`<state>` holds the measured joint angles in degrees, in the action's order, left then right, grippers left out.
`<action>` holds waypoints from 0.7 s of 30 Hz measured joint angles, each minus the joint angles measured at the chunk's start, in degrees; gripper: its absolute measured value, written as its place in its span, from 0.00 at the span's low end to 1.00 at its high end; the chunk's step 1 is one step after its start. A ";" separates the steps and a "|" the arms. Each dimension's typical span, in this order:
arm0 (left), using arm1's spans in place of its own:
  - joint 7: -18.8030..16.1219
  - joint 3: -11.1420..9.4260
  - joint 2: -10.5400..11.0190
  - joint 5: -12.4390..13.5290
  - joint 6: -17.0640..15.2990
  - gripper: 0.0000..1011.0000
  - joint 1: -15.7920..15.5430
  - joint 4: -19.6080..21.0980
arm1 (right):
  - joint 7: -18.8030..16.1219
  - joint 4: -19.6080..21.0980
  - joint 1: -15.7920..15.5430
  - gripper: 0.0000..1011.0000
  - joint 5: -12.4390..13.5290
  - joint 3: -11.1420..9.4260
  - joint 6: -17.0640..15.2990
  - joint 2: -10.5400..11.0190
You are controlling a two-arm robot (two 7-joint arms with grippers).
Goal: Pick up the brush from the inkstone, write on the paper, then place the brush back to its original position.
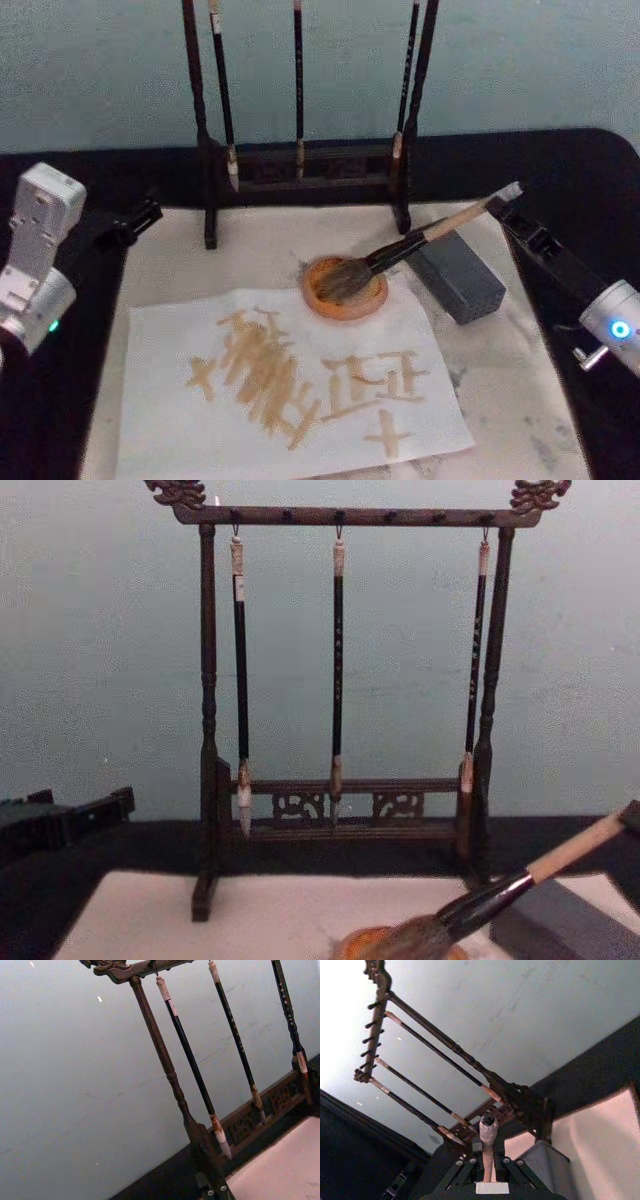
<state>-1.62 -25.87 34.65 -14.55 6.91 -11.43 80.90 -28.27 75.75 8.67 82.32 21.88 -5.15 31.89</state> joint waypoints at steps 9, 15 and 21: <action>0.00 0.00 0.00 0.00 0.00 0.99 0.00 0.00 | 0.70 -0.52 0.07 0.13 0.44 0.26 -0.17 -0.10; 0.00 0.00 0.00 0.00 0.00 0.99 0.00 0.00 | 1.54 -0.35 -0.17 0.13 0.89 0.31 -0.43 0.16; 0.00 0.00 0.00 0.00 0.00 0.99 0.00 0.00 | 2.64 -0.50 -0.08 0.13 1.35 0.54 -0.95 0.35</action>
<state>-1.62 -25.86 34.65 -14.55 6.91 -11.43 80.90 -25.63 75.25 8.59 83.67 22.42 -6.10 32.24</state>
